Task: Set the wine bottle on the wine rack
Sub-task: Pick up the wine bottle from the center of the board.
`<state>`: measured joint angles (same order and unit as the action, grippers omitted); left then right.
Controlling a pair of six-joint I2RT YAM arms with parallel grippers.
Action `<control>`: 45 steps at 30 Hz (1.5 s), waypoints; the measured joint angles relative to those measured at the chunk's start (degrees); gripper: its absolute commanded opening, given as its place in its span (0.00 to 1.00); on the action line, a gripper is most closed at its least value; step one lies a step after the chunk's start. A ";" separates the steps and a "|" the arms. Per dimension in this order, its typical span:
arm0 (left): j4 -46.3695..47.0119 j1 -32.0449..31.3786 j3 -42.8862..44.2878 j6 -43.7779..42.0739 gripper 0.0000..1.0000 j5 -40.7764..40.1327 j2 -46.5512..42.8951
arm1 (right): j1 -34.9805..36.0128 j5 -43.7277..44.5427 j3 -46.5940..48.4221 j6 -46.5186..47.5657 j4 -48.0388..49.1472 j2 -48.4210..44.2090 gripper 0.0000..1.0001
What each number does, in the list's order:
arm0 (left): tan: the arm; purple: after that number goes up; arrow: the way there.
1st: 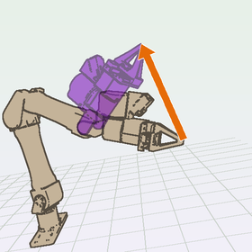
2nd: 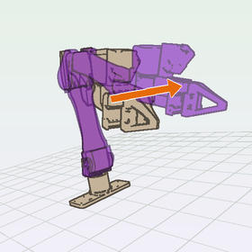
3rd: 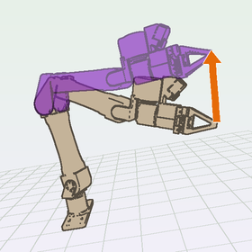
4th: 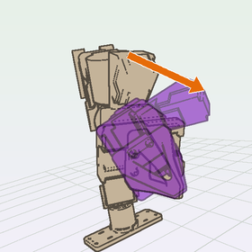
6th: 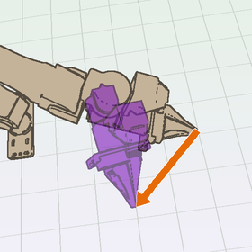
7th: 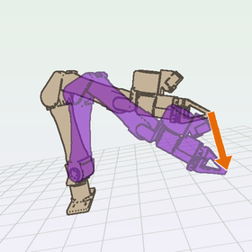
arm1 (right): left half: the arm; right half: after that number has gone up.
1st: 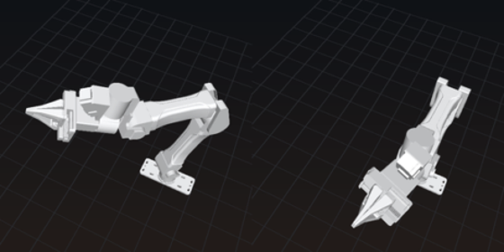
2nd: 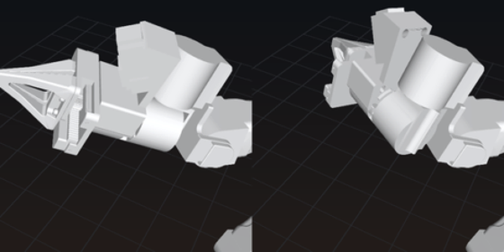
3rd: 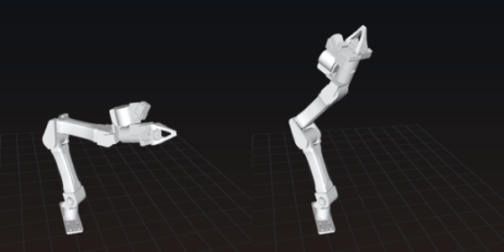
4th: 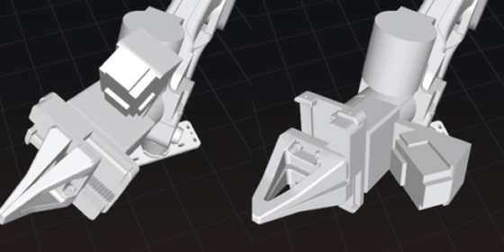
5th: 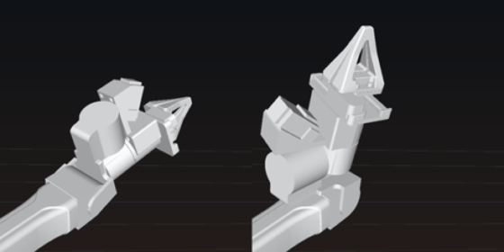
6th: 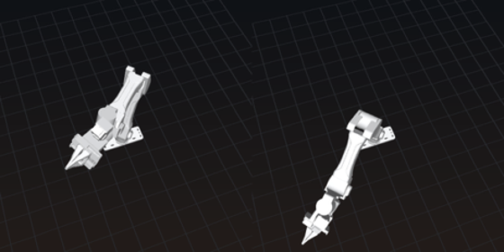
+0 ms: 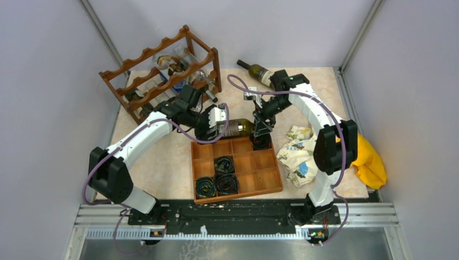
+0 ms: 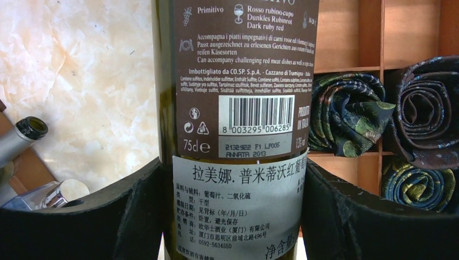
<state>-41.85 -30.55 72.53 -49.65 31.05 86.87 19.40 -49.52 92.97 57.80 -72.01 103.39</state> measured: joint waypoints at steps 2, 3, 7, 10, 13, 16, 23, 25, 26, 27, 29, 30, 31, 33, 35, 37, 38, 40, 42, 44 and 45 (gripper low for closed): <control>-0.17 0.00 0.00 -0.15 0.00 0.00 0.00 | 0.00 -0.04 0.00 -0.48 0.37 -0.04 0.48; -0.33 0.00 0.07 -0.20 0.00 0.00 0.00 | 0.00 -0.07 0.00 -0.50 0.46 -0.04 0.43; -0.63 0.00 0.81 -0.59 0.00 -0.39 0.00 | 0.02 -0.79 0.00 -0.28 0.13 -0.07 0.17; -0.79 0.04 0.87 -1.33 0.00 -0.26 0.00 | 0.04 -1.16 0.00 0.33 -0.35 -0.13 0.00; -0.81 0.00 0.87 -1.36 0.13 -0.24 0.00 | 0.04 -1.29 0.00 0.87 -0.83 -0.15 0.00; -0.74 0.00 0.85 -1.03 0.70 -0.33 0.00 | -0.04 -1.66 0.00 1.46 -1.33 -0.13 0.00; 2.54 0.00 0.09 1.36 0.99 -1.07 -1.92 | -0.63 -6.03 -2.32 -2.82 -0.55 -0.15 0.00; 3.98 0.00 -1.07 1.92 0.99 -1.07 -4.15 | -0.96 -8.11 -3.48 -5.33 0.31 -0.15 0.00; 4.83 0.00 -1.64 2.12 0.99 -1.07 -5.44 | -1.05 -8.90 -4.13 -6.54 1.07 -0.24 0.00; 5.55 0.00 -2.08 2.32 0.99 -1.07 -6.56 | -1.05 -9.33 -4.55 -7.28 1.55 -0.28 0.00; 6.75 0.00 -2.93 2.56 0.99 -1.20 -8.90 | -1.22 -10.14 -6.23 -9.70 3.48 -0.94 0.00; 7.32 0.00 -3.26 2.78 0.99 -1.40 -9.99 | -1.33 -10.25 -6.91 -10.84 4.17 -1.27 0.00; 7.85 0.00 -3.65 3.13 0.99 -1.66 -11.21 | -1.51 -10.32 -7.58 -12.15 5.03 -1.66 0.00; 8.85 0.00 -4.61 3.69 0.99 -2.27 -13.57 | -1.90 -10.67 -8.57 -14.58 6.93 -2.45 0.00; 9.97 0.00 -6.01 4.00 0.99 -3.02 -16.11 | -2.60 -11.17 -9.09 -16.55 8.81 -3.28 0.00; 10.43 0.00 -7.32 4.22 0.99 -3.67 -18.45 | -3.21 -11.45 -9.22 -17.90 10.43 -3.91 0.00; 10.67 0.00 -7.80 4.52 0.99 -3.98 -19.50 | -3.48 -11.54 -9.31 -18.40 11.21 -4.22 0.00; 11.39 0.00 -8.09 5.75 0.99 -4.63 -21.03 | -3.80 -11.58 -9.35 -19.08 12.09 -4.55 0.00; 13.20 0.00 -7.98 8.33 0.99 -5.44 -21.88 | -3.85 -11.56 -9.49 -19.80 13.18 -4.72 0.00; 15.34 0.00 -7.28 12.28 0.99 -6.60 -22.18 | -3.82 -11.54 -10.16 -20.72 14.64 -5.07 0.00; 16.63 0.00 -6.27 15.17 0.99 -7.63 -22.16 | -3.76 -11.37 -10.75 -21.31 15.56 -5.38 0.00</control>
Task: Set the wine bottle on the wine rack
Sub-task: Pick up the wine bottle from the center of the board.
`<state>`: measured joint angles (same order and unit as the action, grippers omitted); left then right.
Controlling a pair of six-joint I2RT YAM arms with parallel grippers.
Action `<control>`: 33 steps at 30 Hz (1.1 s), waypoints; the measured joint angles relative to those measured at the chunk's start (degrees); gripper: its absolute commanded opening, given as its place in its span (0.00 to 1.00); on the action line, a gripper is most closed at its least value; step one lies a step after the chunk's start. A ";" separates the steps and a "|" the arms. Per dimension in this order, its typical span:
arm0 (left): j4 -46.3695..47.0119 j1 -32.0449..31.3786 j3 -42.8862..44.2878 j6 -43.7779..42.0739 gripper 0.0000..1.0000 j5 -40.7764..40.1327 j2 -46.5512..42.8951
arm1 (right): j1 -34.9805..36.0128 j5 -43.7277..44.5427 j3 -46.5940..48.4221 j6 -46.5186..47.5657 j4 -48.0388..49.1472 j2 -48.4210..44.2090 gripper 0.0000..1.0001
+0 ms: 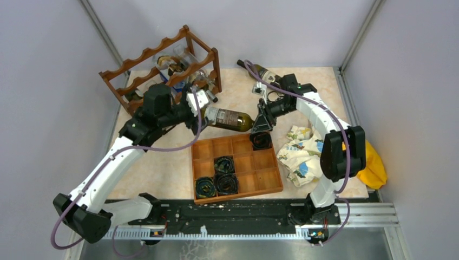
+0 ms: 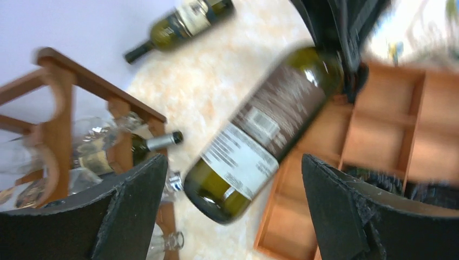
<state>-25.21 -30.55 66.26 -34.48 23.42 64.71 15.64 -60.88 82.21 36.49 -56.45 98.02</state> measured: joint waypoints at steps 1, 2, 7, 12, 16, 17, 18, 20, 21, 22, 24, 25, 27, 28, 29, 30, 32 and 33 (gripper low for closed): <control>1.20 0.00 1.22 2.80 0.99 -0.90 0.13 | 0.17 0.24 -0.79 -0.83 1.20 -0.46 0.00; 2.19 0.02 2.86 5.97 0.99 -2.03 0.31 | 0.44 0.59 -1.40 -1.68 2.25 -0.96 0.00; 7.28 0.44 16.28 20.59 0.99 -6.67 3.26 | 2.97 3.04 -6.19 -8.70 11.28 -5.29 0.00; 12.44 0.59 23.28 29.18 0.99 -9.29 4.92 | 8.52 6.75 -9.86 -17.70 21.79 -8.00 0.00; 14.69 0.61 22.97 32.85 0.99 -10.16 4.87 | 13.16 11.06 -11.02 -23.98 29.16 -8.02 0.00; 14.93 0.61 22.73 33.46 0.99 -10.34 4.83 | 14.12 12.24 -11.41 -25.49 30.84 -8.02 0.00; 15.23 0.68 22.27 33.92 0.99 -10.54 4.72 | 15.13 13.44 -11.85 -27.26 32.57 -8.02 0.00; 15.34 0.70 21.55 34.53 0.99 -10.93 4.50 | 16.72 15.67 -12.61 -30.08 35.28 -8.02 0.00; 15.30 0.70 21.35 34.71 0.99 -11.19 4.48 | 17.75 17.22 -13.07 -31.71 36.76 -8.02 0.00; 15.26 0.70 21.29 34.77 0.99 -11.43 4.46 | 18.88 18.88 -13.35 -33.27 38.07 -8.02 0.00; 15.28 0.72 21.29 34.77 0.99 -11.85 4.33 | 21.11 21.64 -14.10 -35.50 40.63 -8.02 0.00; 15.28 0.72 21.29 34.77 0.99 -12.09 4.15 | 22.45 23.26 -14.47 -36.59 41.99 -8.02 0.00; 15.32 0.81 21.35 34.77 0.99 -12.33 3.93 | 24.94 26.03 -15.15 -38.71 44.50 -8.02 0.00; 15.39 0.81 21.42 34.67 0.99 -12.33 3.89 | 25.97 27.12 -15.26 -39.82 45.59 -7.91 0.00; 15.50 0.81 21.46 34.47 0.99 -12.33 3.87 | 26.75 27.98 -15.39 -40.59 46.75 -7.72 0.00; 15.69 0.81 21.46 34.21 0.99 -12.33 3.87 | 27.47 28.76 -15.39 -41.33 47.91 -7.34 0.00; 15.91 0.81 21.46 33.59 0.99 -12.39 3.89 | 28.39 29.83 -15.37 -42.62 50.14 -6.23 0.00; 16.00 0.81 21.46 33.27 0.99 -12.44 3.89 | 28.57 30.42 -15.30 -43.19 51.01 -5.46 0.00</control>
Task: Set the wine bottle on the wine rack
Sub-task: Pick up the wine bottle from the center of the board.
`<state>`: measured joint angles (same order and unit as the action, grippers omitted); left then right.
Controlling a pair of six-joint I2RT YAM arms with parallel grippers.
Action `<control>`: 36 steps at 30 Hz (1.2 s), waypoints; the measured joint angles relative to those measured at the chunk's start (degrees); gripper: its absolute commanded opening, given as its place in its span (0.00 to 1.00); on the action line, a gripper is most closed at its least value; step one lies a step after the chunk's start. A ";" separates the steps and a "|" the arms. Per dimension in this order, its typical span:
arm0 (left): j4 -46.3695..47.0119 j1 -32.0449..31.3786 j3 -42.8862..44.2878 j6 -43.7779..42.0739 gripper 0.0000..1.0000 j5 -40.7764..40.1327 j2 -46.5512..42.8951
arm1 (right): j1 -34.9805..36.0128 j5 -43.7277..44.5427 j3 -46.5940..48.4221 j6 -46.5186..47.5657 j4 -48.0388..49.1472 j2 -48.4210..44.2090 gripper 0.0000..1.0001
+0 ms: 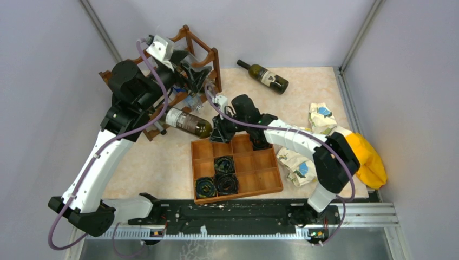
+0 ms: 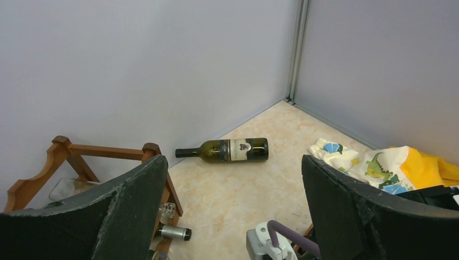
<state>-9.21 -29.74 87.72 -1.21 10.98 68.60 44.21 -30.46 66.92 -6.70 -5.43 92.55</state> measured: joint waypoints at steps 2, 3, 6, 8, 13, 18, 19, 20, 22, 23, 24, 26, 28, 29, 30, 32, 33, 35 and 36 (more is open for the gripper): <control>0.20 0.00 0.00 -0.90 0.99 -0.13 0.00 | 0.04 1.36 0.70 -0.98 0.35 1.86 0.00; 0.22 0.02 0.00 -1.36 0.99 -0.26 0.00 | 0.04 2.32 1.25 -1.42 0.61 3.02 0.00; 0.20 0.02 0.00 -2.89 0.99 -0.50 0.00 | 0.02 4.59 2.75 -2.56 1.14 6.12 0.00; 0.20 0.09 0.00 -3.69 0.99 -0.70 0.00 | 0.02 5.70 3.74 -3.06 1.42 7.93 0.00; 0.31 0.26 0.00 -5.05 0.99 -1.38 0.00 | 0.04 6.19 4.72 -3.96 1.16 9.31 0.00; 0.76 0.28 0.00 -6.36 0.99 -1.90 0.00 | 0.20 5.16 5.22 -4.39 1.51 9.33 0.00; 0.90 0.28 0.00 -6.56 0.99 -1.99 0.00 | 0.22 4.98 5.22 -4.46 1.64 9.33 0.00; 1.14 0.28 0.00 -6.80 0.99 -2.08 0.02 | 0.22 4.92 5.22 -4.48 1.73 9.33 0.00; 1.49 0.28 0.00 -7.37 0.99 -2.25 0.09 | 0.26 4.79 5.22 -4.57 2.01 9.33 0.00; 1.55 0.28 0.00 -7.52 0.99 -2.32 0.15 | 0.26 4.72 5.22 -4.68 2.08 9.33 0.00; 1.64 0.28 0.00 -7.63 0.99 -2.40 0.20 | 0.26 4.72 5.22 -4.90 2.14 9.33 0.00; 1.79 0.28 0.00 -7.80 0.99 -2.45 0.39 | 0.26 4.70 5.22 -5.14 2.23 9.33 0.00; 1.99 0.33 0.00 -7.96 0.99 -2.45 0.63 | 0.26 4.70 5.22 -5.35 2.23 9.33 0.00; 2.01 0.33 0.00 -8.04 0.99 -2.45 0.72 | 0.26 4.70 5.22 -5.40 2.25 9.33 0.00; 2.03 0.33 0.00 -8.11 0.99 -2.45 0.81 | 0.26 4.68 5.22 -5.46 2.25 9.33 0.00; 2.08 0.33 0.00 -8.13 0.99 -2.45 0.90 | 0.24 4.66 5.22 -5.49 2.25 9.31 0.00; 2.16 0.33 0.00 -8.22 0.99 -2.45 0.94 | 0.24 4.61 5.22 -5.49 2.23 9.31 0.00; 2.45 0.33 0.00 -8.46 0.99 -2.47 0.94 | 0.20 4.61 5.22 -5.49 2.21 9.29 0.00; 2.60 0.33 0.00 -8.52 0.99 -2.47 0.94 | 0.20 4.61 5.22 -5.46 2.21 9.25 0.00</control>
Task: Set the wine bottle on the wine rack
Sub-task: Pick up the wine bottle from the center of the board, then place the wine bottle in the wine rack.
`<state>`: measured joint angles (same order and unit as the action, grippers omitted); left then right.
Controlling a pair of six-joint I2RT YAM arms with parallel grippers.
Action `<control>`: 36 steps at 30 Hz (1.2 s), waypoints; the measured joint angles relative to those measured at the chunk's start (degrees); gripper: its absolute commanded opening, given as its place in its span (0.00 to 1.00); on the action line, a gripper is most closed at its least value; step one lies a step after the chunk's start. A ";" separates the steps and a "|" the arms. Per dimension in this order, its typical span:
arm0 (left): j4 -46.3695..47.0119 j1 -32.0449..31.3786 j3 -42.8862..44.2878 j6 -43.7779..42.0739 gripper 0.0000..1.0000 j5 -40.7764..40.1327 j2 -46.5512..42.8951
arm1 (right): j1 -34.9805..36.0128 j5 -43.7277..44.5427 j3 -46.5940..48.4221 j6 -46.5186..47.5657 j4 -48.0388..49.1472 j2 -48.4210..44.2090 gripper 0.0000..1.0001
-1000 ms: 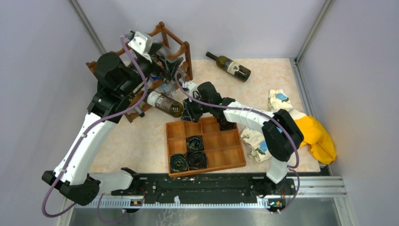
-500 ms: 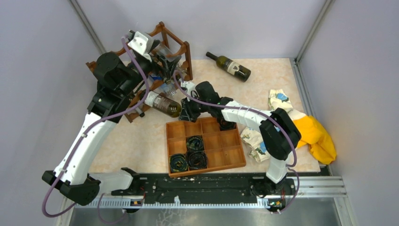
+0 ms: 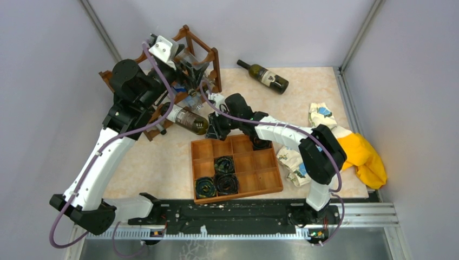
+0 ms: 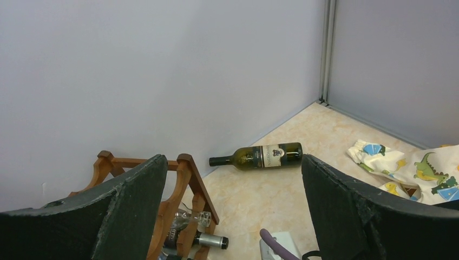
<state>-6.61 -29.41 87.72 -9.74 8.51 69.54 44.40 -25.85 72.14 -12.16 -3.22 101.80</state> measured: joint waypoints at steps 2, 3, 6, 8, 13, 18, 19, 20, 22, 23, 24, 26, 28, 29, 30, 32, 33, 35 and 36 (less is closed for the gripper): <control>0.37 0.00 0.00 -0.07 0.99 -0.04 0.00 | -0.02 0.09 0.00 0.02 -0.04 -0.26 0.00; 0.52 0.00 0.00 -0.15 0.99 -0.07 0.00 | -0.02 0.26 0.00 0.02 0.00 -0.52 0.00; 0.76 0.02 -0.02 -0.22 0.99 -0.11 0.00 | -0.22 0.96 -0.02 0.09 0.31 -1.99 0.00; 1.07 0.02 -0.02 -0.22 0.99 -0.15 0.00 | -0.44 1.36 -0.15 0.17 0.35 -3.23 0.00; 1.73 0.02 -0.13 -0.24 0.99 -0.13 0.00 | -0.72 1.88 -0.17 0.37 0.94 -5.40 0.00; 1.95 0.04 -0.13 -0.22 0.99 -0.11 0.00 | -0.72 1.66 0.02 0.26 1.14 -4.63 0.00; 1.95 0.04 -0.13 -0.22 0.99 -0.11 0.00 | -0.72 1.57 0.22 0.07 1.16 -4.13 0.00; 1.92 0.04 -0.13 -0.20 0.99 -0.11 0.00 | -0.72 1.55 0.44 -0.04 1.36 -3.61 0.00; 1.95 0.04 -0.15 -0.17 0.99 -0.15 0.00 | -0.72 1.62 0.59 -0.24 1.92 -2.60 0.00; 1.95 0.04 -0.17 -0.15 0.99 -0.17 -0.02 | -0.72 1.70 0.74 -0.55 1.99 -2.05 0.00; 1.95 0.04 -0.26 -0.13 0.99 -0.22 -0.07 | -0.72 1.79 0.74 -0.79 2.12 -1.77 0.00; 1.92 0.04 -0.50 -0.02 0.99 -0.26 -0.20 | -0.72 1.92 0.74 -1.42 2.16 -1.22 0.00; 1.95 0.04 -0.61 0.07 0.99 -0.39 -0.24 | -0.79 1.95 0.76 -1.66 2.40 -1.14 0.00; 1.95 0.04 -0.66 0.09 0.99 -0.42 -0.28 | -0.81 2.16 1.01 -1.99 2.73 -0.92 0.00; 1.95 0.04 -0.74 0.09 0.99 -0.42 -0.33 | -0.81 2.40 1.44 -2.16 3.04 -0.59 0.00; 1.97 0.04 -0.83 0.11 0.99 -0.42 -0.35 | -0.81 2.73 2.97 -2.49 3.43 0.57 0.00; 1.97 0.04 -0.85 0.13 0.99 -0.44 -0.35 | -0.81 2.93 3.85 -2.64 3.82 1.31 0.00; 1.97 0.04 -0.87 0.26 0.99 -0.44 -0.35 | -0.81 3.41 5.70 -2.97 4.31 3.04 0.00; 1.95 0.04 -0.90 0.33 0.99 -0.44 -0.35 | -0.81 3.58 6.40 -3.10 4.37 3.69 0.00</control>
<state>-4.67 -29.36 86.83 -9.41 8.08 69.19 43.59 -22.26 78.54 -15.27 1.15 105.49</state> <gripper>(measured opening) 0.987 0.326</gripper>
